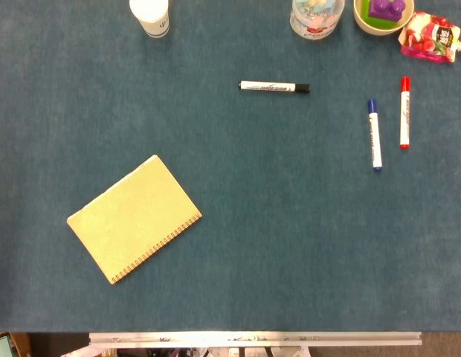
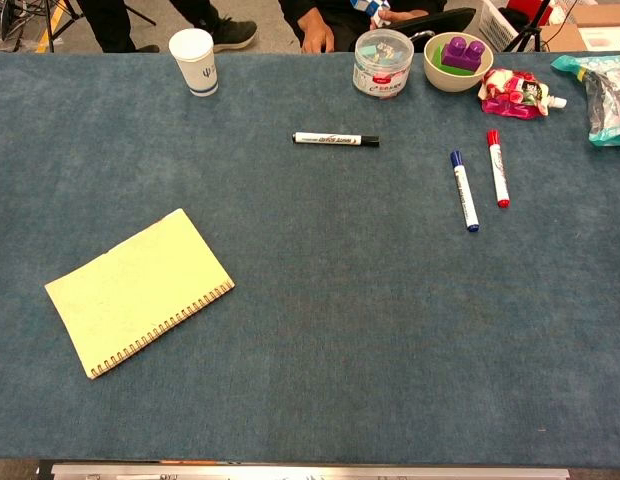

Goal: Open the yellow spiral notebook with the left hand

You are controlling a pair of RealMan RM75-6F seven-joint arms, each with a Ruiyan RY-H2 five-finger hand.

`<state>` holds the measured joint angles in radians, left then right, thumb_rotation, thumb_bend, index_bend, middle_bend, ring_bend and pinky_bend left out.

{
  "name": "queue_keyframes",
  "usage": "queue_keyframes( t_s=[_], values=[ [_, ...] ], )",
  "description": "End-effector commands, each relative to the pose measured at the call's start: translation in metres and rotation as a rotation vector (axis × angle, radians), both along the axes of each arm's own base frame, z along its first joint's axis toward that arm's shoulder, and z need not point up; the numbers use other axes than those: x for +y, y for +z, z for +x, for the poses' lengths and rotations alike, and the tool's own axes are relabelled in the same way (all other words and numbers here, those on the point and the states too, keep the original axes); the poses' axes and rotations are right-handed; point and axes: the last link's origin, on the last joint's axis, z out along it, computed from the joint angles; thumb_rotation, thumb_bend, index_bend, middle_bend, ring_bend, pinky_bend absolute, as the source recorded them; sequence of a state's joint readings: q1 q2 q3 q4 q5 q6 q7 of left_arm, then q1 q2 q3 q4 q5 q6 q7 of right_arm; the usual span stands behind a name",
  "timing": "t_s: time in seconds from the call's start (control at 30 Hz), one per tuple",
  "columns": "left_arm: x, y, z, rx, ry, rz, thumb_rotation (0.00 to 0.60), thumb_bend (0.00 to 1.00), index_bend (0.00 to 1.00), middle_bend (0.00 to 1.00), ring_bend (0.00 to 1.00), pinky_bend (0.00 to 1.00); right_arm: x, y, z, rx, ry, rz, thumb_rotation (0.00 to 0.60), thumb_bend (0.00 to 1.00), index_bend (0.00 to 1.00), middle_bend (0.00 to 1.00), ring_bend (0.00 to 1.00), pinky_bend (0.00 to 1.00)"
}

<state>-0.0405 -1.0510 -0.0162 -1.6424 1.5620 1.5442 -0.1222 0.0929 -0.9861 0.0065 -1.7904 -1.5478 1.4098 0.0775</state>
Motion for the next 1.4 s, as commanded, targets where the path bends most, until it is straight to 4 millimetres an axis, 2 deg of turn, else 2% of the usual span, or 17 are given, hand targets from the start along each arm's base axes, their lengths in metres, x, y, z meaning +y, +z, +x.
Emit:
queue_keyframes(
  t_s=[0.03,0.37,0.6,0.93,1.13,1.27,1.4],
  values=[
    [0.000,0.000,0.000,0.000,0.000,-0.002,0.600,0.40,0.00,0.00,0.00,0.11,0.000,0.000,0.000,0.001,0.000,0.000,0.600,0.39,0.36,0.32,0.22,0.29],
    [0.000,0.000,0.002,0.011,-0.028,-0.038,0.600,0.40,0.00,0.00,0.00,0.10,0.001,0.002,-0.002,-0.001,-0.004,-0.005,0.600,0.39,0.36,0.32,0.22,0.29],
    [0.010,-0.013,0.016,-0.028,-0.159,-0.251,0.600,0.40,0.00,0.00,0.00,0.09,0.000,0.001,-0.001,-0.003,0.001,-0.001,0.600,0.39,0.36,0.32,0.22,0.29],
    [0.034,-0.054,0.045,0.055,-0.378,-0.500,0.600,0.34,0.00,0.00,0.00,0.06,0.000,0.003,-0.001,-0.002,-0.002,-0.004,0.600,0.39,0.36,0.32,0.22,0.29],
    [0.041,-0.083,0.072,0.122,-0.528,-0.612,0.599,0.32,0.00,0.00,0.00,0.06,0.000,0.003,0.000,0.000,-0.002,-0.005,0.600,0.39,0.36,0.32,0.22,0.29],
    [0.046,-0.109,0.091,0.099,-0.603,-0.669,0.597,0.32,0.00,0.00,0.00,0.05,0.000,0.002,-0.001,-0.002,-0.004,-0.002,0.600,0.39,0.36,0.32,0.22,0.29],
    [0.050,-0.131,0.101,0.125,-0.638,-0.721,0.524,0.29,0.00,0.00,0.00,0.05,0.000,0.002,-0.002,0.000,-0.009,-0.005,0.600,0.39,0.36,0.32,0.22,0.29]
  ],
)
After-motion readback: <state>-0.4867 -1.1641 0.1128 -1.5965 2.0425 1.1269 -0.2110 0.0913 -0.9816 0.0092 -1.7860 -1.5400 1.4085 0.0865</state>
